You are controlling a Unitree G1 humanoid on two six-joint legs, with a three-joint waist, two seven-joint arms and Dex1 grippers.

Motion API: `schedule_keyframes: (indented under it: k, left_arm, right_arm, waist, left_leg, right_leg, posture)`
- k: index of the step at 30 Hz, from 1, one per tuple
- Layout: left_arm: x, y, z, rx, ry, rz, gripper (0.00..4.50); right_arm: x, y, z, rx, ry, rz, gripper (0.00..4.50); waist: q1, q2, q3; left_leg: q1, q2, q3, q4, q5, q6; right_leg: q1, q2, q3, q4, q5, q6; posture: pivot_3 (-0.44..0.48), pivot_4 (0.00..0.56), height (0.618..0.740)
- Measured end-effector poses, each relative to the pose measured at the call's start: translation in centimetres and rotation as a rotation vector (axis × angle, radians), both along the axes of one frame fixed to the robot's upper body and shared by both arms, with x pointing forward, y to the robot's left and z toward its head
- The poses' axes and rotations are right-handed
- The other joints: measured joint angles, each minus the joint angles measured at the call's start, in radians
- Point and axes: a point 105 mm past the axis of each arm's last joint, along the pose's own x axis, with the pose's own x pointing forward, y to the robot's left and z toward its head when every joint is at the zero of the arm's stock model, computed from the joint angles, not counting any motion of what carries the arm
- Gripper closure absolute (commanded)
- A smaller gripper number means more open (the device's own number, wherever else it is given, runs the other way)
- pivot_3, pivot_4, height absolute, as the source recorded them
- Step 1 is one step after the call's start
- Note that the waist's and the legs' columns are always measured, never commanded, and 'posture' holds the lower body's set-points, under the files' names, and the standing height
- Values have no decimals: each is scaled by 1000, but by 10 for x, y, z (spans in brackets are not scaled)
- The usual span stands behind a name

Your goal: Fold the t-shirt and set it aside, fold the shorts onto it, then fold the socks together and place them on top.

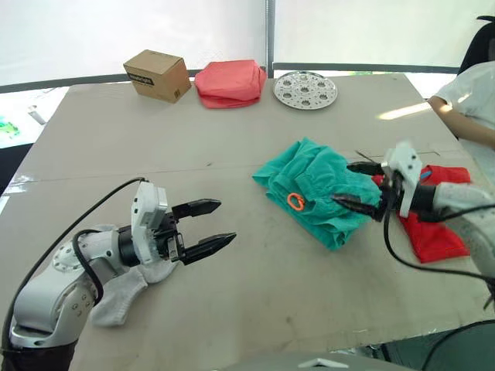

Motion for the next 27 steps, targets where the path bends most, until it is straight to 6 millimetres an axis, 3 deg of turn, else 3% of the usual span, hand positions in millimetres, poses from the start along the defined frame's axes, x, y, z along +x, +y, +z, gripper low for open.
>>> schedule_keyframes:
  k: [4, 7, 11, 15, 20, 27]
  left_arm:
    - [0, -1, 1, 0, -7, 1, 0]
    - [-3, 0, -3, 19, -10, 3, 0]
    - [-5, -1, -6, 20, -6, 11, 0]
    - [-10, -3, -7, 15, -9, 13, 0]
    - [-13, -7, -6, 14, -17, 16, 0]
    - [-13, -9, -5, 11, -31, 8, 0]
  right_arm:
    - [33, -10, -6, -19, 166, -129, 26]
    - [59, -24, -34, -69, 319, -227, 26]
    - [72, -28, -53, -119, 391, -240, 26]
    - [72, -25, -65, -183, 436, -176, 26]
    - [70, -20, -70, -215, 440, -126, 1412]
    - [70, -16, -73, -264, 394, -112, 4447]
  waist:
    - [3, -1, 0]
    - [6, -1, 0]
    - [3, 0, 0]
    - [2, -1, -1]
    - [0, -2, -2]
    - [-5, -2, -2]
  left_leg:
    - [-2, -1, 0, -1, 0, 0]
    - [-3, -2, 0, -1, 0, 1]
    - [-4, -2, 2, 0, 0, 1]
    - [-2, -2, 1, 0, 0, 1]
    - [0, -1, 1, 0, 0, 1]
    - [0, -1, 1, 0, 0, 1]
  right_leg:
    - [-1, 0, 0, 0, 0, -1]
    - [-1, 1, 0, -1, 0, -1]
    - [-1, 1, 1, -1, 0, -1]
    - [0, 1, 0, 0, 0, -1]
    - [2, 2, 0, 1, 0, 0]
    - [2, 2, 0, 1, 0, -1]
  posture:
    - [0, 150, 740]
    - [0, 150, 740]
    - [0, 150, 740]
    - [0, 150, 740]
    - [0, 150, 740]
    - [0, 150, 740]
